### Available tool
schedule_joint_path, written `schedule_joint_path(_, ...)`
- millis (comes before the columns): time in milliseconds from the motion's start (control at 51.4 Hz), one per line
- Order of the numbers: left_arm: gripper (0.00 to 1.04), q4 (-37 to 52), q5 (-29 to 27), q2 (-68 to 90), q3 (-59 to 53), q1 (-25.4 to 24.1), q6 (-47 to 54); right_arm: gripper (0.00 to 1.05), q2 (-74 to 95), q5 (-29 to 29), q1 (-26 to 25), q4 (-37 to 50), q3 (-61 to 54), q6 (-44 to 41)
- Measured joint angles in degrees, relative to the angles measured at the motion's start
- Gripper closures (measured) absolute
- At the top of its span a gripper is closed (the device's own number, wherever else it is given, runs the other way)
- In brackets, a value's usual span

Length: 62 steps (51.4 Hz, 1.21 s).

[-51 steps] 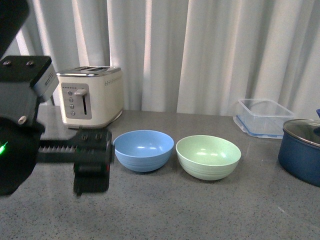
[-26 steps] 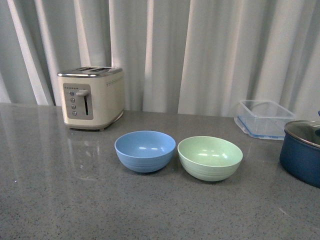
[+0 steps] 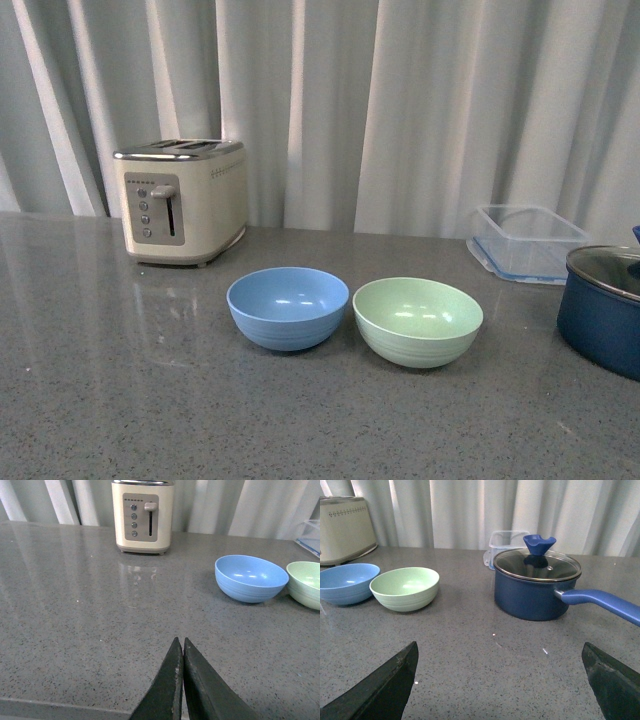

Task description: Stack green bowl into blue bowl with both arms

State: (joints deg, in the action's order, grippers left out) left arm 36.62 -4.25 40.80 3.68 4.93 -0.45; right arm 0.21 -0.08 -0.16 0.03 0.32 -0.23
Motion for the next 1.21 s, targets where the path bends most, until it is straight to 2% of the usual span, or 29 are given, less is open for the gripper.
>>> schedule_joint_path(58, 1.01, -1.18, 3.21, -1.70, -0.61, -2.56, 0.02, 0.10, 0.00, 0.00, 0.00, 0.00, 0.00, 0.00)
schedule_joint_path(156, 1.01, 0.28, 3.78, -2.82, -2.43, -4.59, -0.02, 0.10, 0.00, 0.00, 0.00, 0.00, 0.00, 0.00)
schedule_joint_path(700, 1.01, -16.57, 4.22, -20.87, -2.49, -4.79, 0.02, 0.10, 0.00, 0.00, 0.00, 0.00, 0.00, 0.00)
schedule_joint_path(1206, 1.01, -25.59, 4.22, -29.97, -2.49, -4.79, 0.02, 0.10, 0.00, 0.00, 0.00, 0.00, 0.00, 0.00)
